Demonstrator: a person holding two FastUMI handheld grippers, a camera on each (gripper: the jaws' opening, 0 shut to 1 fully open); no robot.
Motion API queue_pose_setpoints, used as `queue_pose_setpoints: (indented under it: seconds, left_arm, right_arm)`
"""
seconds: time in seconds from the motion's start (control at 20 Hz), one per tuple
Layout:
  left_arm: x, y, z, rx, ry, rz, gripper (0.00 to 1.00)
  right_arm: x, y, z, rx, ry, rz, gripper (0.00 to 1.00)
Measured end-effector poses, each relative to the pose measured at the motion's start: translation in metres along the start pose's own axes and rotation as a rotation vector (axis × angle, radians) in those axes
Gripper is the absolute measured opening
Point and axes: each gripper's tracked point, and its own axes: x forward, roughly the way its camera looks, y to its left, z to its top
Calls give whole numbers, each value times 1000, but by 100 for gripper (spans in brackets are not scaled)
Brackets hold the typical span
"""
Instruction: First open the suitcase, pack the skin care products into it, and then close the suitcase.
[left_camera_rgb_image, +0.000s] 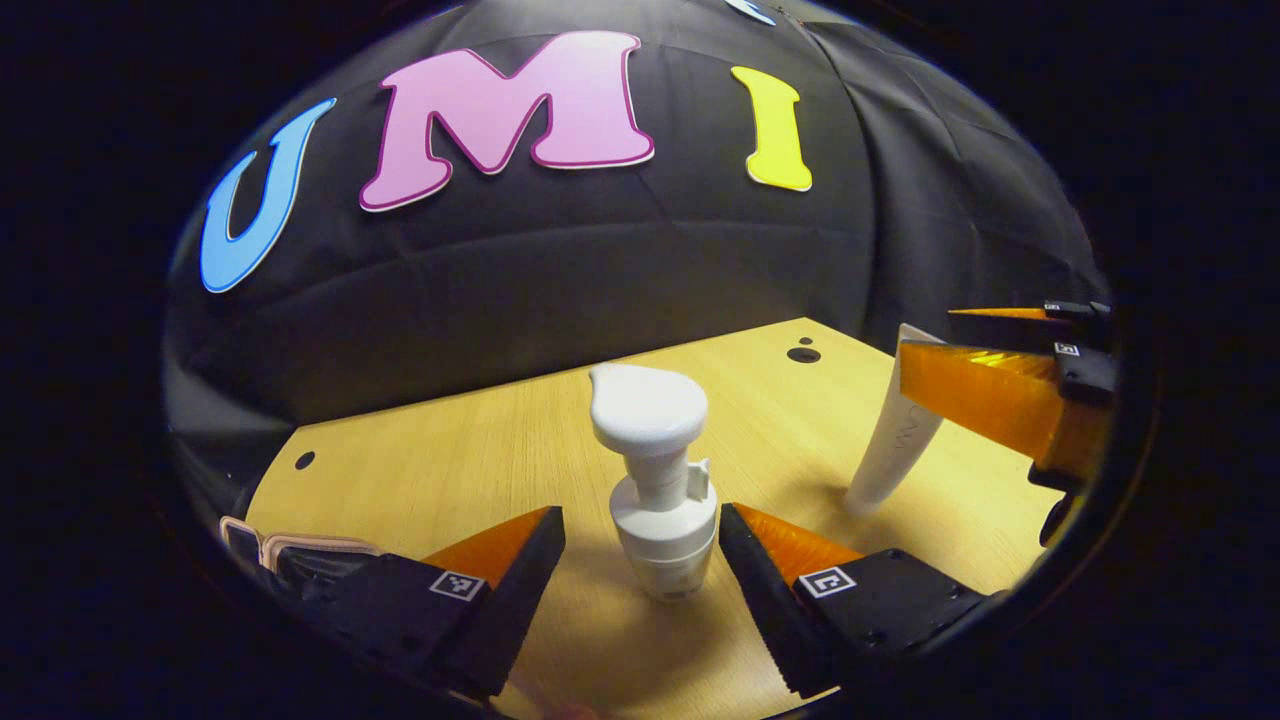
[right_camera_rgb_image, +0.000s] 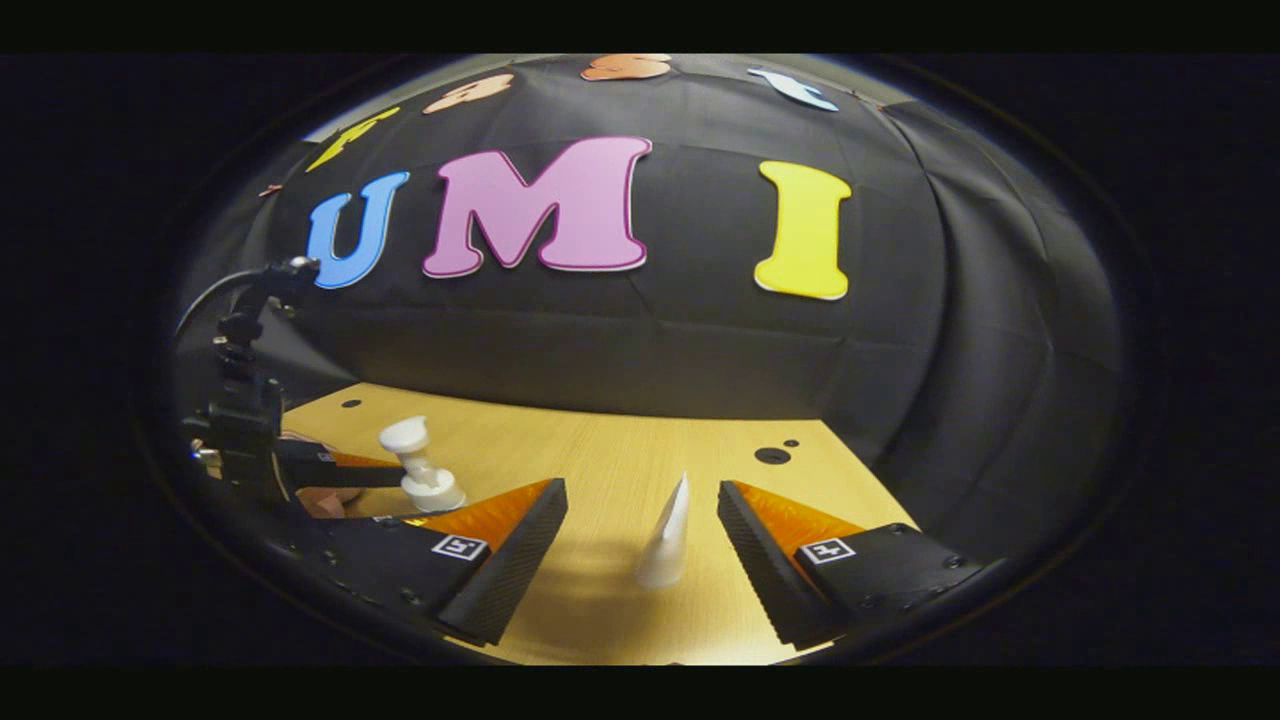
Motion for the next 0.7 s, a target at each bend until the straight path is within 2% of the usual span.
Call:
queue_pose_setpoints:
  seconds: [0.05,0.1,0.15,0.2,0.4,0.55,0.6,0.65,0.7]
  left_arm:
    - [1,-11,-7,-32,37,-51,98]
    - [-1,-16,-8,-53,60,-60,99]
    - [0,-13,-10,-53,66,-33,93]
    - [-5,-12,-5,-46,70,-31,62]
    - [2,-15,-8,-30,96,-32,59]
    - [-20,-14,-10,-54,128,-54,59]
    - [-33,-8,-7,-51,123,-50,59]
    - [-52,2,0,-49,118,-43,58]
    - [-65,7,5,-50,115,-45,58]
  right_arm:
    - [7,0,-5,0,9,4,97]
    - [12,0,-8,-6,14,7,97]
    - [17,0,-12,-13,20,10,97]
    - [21,-1,-18,-22,31,12,97]
    - [35,-3,-47,-24,81,8,97]
    - [39,-8,-79,-6,133,-17,97]
    - [36,-15,-77,28,123,-55,70]
    - [42,-14,-80,72,128,-52,43]
    - [43,-16,-77,92,130,-60,34]
